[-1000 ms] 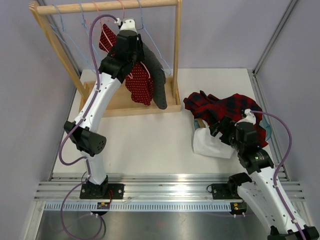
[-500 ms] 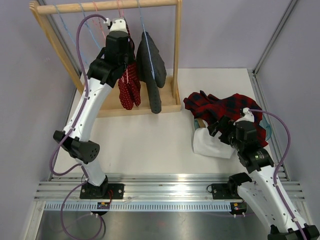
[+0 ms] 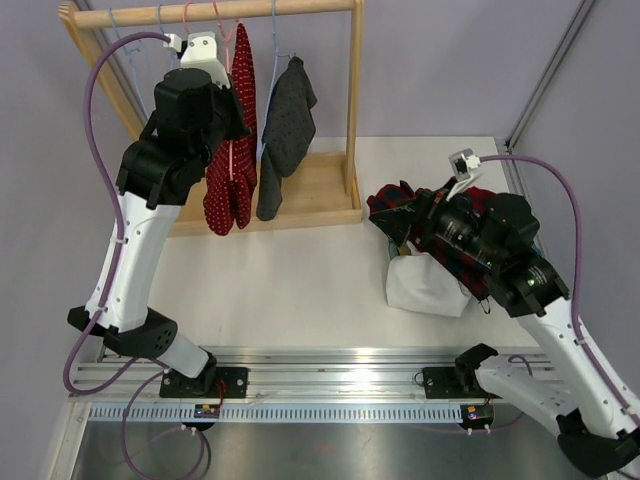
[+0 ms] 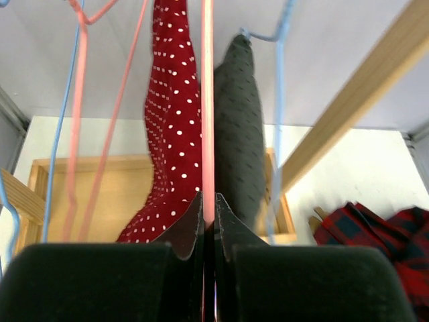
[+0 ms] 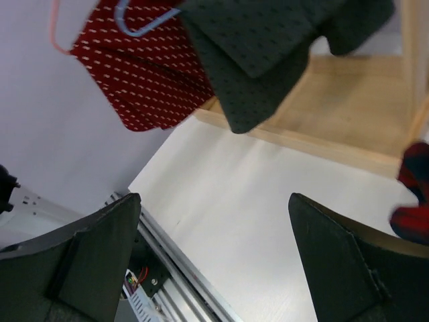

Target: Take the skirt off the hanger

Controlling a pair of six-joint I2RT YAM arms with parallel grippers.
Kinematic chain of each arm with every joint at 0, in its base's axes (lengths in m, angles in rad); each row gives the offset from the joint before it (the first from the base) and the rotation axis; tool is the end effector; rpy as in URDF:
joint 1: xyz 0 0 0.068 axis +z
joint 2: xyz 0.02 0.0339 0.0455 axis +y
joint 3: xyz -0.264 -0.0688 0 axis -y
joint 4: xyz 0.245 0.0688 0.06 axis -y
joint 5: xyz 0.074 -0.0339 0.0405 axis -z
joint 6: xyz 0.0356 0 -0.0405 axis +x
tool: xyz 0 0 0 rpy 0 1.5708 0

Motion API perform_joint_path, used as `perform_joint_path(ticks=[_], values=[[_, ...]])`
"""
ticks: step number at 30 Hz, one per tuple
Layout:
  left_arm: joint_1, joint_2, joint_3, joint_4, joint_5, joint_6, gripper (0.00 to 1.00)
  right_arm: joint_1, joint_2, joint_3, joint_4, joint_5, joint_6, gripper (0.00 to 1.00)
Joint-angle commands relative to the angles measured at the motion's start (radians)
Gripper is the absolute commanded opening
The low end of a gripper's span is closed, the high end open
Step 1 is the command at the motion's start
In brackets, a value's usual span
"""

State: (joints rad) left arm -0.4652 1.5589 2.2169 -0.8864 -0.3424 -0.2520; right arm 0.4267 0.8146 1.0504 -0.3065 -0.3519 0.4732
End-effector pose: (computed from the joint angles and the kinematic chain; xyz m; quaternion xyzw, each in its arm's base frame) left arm 0.2545 -0.1144 0.5504 -0.0233 0.7785 -0.0902 0.6207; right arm 0.1499 0.0816 0.4135 -0.1025 0.7229 0.4072 0.5486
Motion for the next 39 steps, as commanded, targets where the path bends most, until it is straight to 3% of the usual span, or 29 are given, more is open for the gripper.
perform_joint_path(ticks=[1, 3, 4, 8, 17, 32, 36, 37, 39], values=[[-0.046, -0.062, -0.025, 0.043, 0.034, -0.007, 0.00, 0.221, 0.105, 0.146, -0.008, 0.127, -0.142, 0.99], [-0.070, -0.075, -0.040, 0.037, 0.031, -0.012, 0.00, 0.324, 0.215, 0.241, -0.055, 0.218, -0.197, 0.99], [-0.076, -0.082, -0.045, 0.035, 0.029, -0.013, 0.00, 0.436, 0.254, 0.272, -0.066, 0.314, -0.217, 0.99], [-0.108, -0.106, -0.066, 0.020, 0.028, -0.029, 0.00, 0.605, 0.420, 0.381, -0.068, 0.551, -0.286, 0.99], [-0.184, -0.232, -0.230, 0.044, 0.016, -0.075, 0.00, 0.652, 0.632, 0.457, 0.012, 0.584, -0.266, 0.99], [-0.201, -0.330, -0.356, 0.106, 0.085, -0.135, 0.00, 0.675, 0.768, 0.511, 0.105, 0.530, -0.239, 0.97], [-0.202, -0.349, -0.355, 0.109, 0.118, -0.155, 0.00, 0.676, 0.788, 0.507, 0.167, 0.544, -0.243, 0.79], [-0.201, -0.361, -0.359, 0.109, 0.131, -0.164, 0.00, 0.676, 0.788, 0.494, 0.184, 0.548, -0.254, 0.64], [-0.202, -0.382, -0.378, 0.119, 0.147, -0.176, 0.00, 0.676, 0.788, 0.482, 0.222, 0.560, -0.263, 0.43]])
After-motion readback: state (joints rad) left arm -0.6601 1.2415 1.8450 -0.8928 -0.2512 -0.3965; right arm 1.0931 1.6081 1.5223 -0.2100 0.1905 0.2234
